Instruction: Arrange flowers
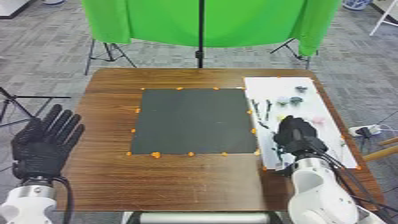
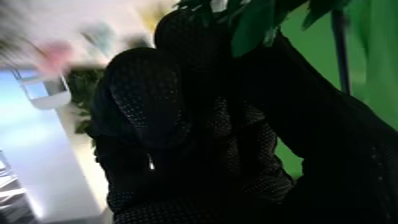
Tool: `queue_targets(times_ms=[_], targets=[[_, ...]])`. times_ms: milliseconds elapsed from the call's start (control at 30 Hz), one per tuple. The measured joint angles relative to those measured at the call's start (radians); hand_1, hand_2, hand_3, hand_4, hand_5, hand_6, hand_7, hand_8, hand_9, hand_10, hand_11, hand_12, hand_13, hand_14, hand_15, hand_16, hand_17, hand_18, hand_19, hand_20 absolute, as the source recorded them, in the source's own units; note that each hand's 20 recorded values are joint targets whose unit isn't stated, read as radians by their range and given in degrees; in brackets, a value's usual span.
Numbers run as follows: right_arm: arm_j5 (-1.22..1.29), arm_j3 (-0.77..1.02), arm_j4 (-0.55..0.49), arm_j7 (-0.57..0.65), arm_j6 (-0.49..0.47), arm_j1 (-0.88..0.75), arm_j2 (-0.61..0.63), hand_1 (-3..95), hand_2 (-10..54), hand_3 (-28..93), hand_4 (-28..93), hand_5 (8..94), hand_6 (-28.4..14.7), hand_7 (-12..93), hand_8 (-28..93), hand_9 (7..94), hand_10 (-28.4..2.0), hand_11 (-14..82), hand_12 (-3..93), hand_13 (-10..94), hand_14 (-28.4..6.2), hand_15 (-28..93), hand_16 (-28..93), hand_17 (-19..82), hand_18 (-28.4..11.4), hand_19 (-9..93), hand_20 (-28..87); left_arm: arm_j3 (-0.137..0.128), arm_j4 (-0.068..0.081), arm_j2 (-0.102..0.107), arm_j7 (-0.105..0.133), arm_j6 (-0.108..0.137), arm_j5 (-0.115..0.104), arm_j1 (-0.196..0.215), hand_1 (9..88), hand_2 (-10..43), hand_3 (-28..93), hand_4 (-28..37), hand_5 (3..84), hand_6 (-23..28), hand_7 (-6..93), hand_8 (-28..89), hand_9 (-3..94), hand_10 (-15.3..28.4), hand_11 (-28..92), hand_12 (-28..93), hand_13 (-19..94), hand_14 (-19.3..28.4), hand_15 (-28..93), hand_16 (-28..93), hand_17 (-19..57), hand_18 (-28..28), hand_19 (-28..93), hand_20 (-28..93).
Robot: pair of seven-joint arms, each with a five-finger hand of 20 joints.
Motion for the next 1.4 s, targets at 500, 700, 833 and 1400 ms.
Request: queue_targets(times_ms=[500, 700, 833, 1400], targets=[[0.221, -0.433, 0.214, -0.009, 0.014, 0.554, -0.189, 52.9, -9.5, 77, -16, 78.0, -1.8, 39, 22, 86.3, -10.9, 22.7, 49.7, 78, -9.7, 60, 37, 38, -26.8, 87, 34, -0.002, -0.003, 0.016, 0.003, 0.005, -0.008, 0.025, 24.2, 15.7, 80, -28.3, 42.2, 8.7, 6.5, -8, 35.1, 13.6, 14, 7, 27, 12.2, 21, -6, -3.4, 11.0, 22, 13], [0.338, -0.662, 0.305, 0.084, 0.014, 0.760, -0.291, 52.8, -9.5, 77, -15, 77.6, -1.6, 40, 22, 86.1, -10.8, 23.5, 49.5, 78, -9.8, 61, 37, 38, -27.1, 88, 34, -0.024, -0.037, 0.010, 0.028, -0.016, -0.011, 0.017, 24.3, 15.7, 80, -28.3, 42.2, 8.7, 6.6, -8, 35.2, 13.4, 14, 7, 27, 12.2, 21, -5, -3.4, 11.1, 23, 13], [0.389, -0.773, 0.215, 0.250, 0.014, 0.834, -0.323, 52.8, -9.5, 77, -15, 76.6, -1.5, 41, 22, 86.0, -10.6, 23.9, 49.2, 78, -9.8, 62, 36, 38, -27.3, 88, 33, -0.097, -0.164, -0.014, 0.062, -0.046, -0.015, 0.087, 24.3, 15.7, 80, -28.3, 42.3, 8.7, 6.6, -8, 35.2, 13.5, 14, 7, 27, 12.1, 21, -5, -3.4, 11.1, 23, 13], [0.428, -0.608, 0.750, 0.013, -0.106, 0.839, -0.724, 53.1, -9.5, 77, -17, 72.1, -2.2, 48, 18, 84.5, -11.3, 25.8, 48.2, 78, -9.6, 63, 35, 39, -27.7, 90, 31, 0.099, -0.007, 0.074, 0.036, 0.032, 0.009, 0.236, 24.2, 14.8, 81, -28.3, 41.9, 8.6, 6.5, -8, 34.9, 13.3, 14, 7, 27, 11.7, 20, -6, -3.2, 11.0, 22, 13]])
